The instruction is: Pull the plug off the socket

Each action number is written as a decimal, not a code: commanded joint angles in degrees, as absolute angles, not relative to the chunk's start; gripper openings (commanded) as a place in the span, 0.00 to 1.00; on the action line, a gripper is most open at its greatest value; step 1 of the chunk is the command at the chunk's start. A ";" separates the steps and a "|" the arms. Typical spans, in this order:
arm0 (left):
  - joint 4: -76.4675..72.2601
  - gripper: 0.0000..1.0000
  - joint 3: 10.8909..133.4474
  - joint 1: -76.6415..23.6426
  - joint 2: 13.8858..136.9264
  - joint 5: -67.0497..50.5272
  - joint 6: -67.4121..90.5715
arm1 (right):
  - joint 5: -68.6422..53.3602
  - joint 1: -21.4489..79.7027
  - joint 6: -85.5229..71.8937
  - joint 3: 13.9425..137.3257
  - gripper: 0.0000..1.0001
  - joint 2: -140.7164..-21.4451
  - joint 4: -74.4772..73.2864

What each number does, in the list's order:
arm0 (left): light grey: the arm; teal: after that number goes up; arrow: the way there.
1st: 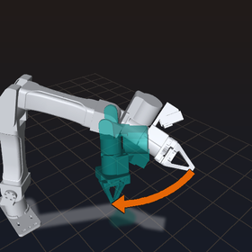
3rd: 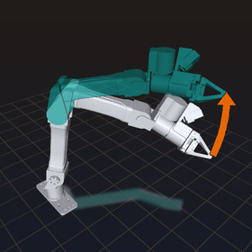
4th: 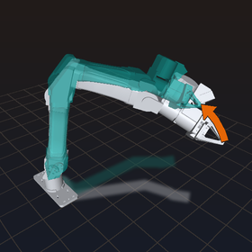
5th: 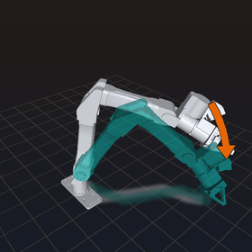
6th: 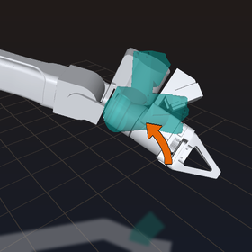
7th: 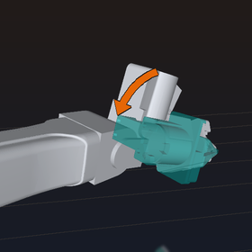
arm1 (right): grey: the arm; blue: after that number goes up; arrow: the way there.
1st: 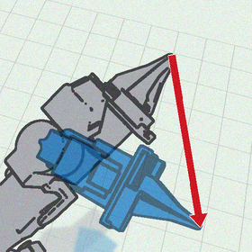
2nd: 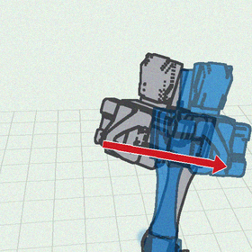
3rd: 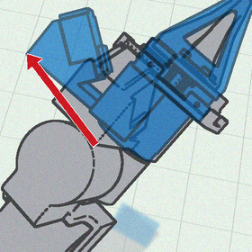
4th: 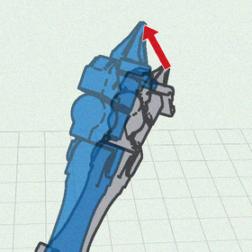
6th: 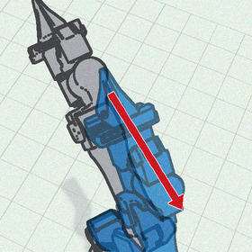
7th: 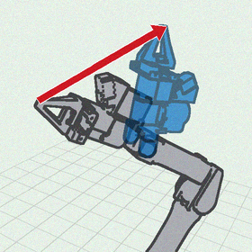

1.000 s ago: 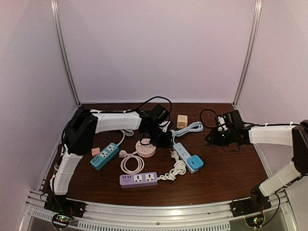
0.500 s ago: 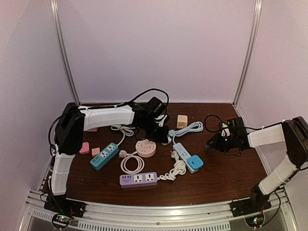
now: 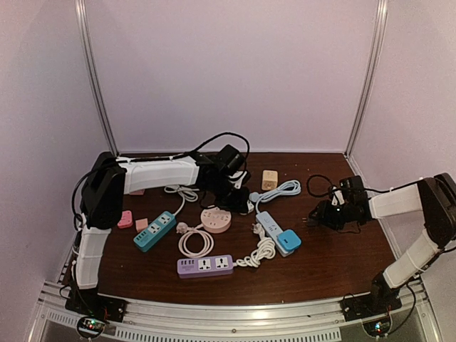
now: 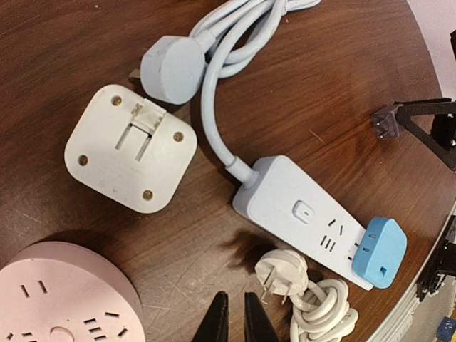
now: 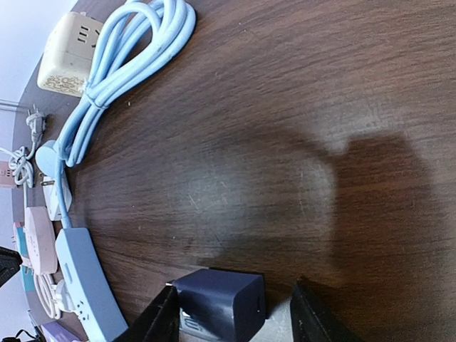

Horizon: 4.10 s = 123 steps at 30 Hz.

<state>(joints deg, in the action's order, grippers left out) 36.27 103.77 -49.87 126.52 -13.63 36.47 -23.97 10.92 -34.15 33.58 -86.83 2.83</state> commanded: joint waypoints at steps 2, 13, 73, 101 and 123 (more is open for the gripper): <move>35.91 0.11 103.75 -49.66 124.45 -12.97 35.59 | -21.72 10.52 -31.78 33.76 0.60 -83.21 -2.61; 34.29 0.11 104.56 -51.00 125.31 -14.39 36.34 | -28.13 14.87 -28.92 33.16 0.75 -73.62 -8.60; 26.81 0.12 110.05 -56.60 137.99 -25.15 38.98 | -25.24 37.02 -35.38 36.17 0.19 -81.03 -3.42; 37.17 0.12 104.28 -55.89 140.79 -19.13 32.96 | -32.64 32.98 -46.32 29.96 0.00 -76.72 12.77; 38.89 0.11 103.93 -55.85 141.15 -16.75 32.63 | -32.02 32.46 -40.50 31.97 0.00 -72.60 7.61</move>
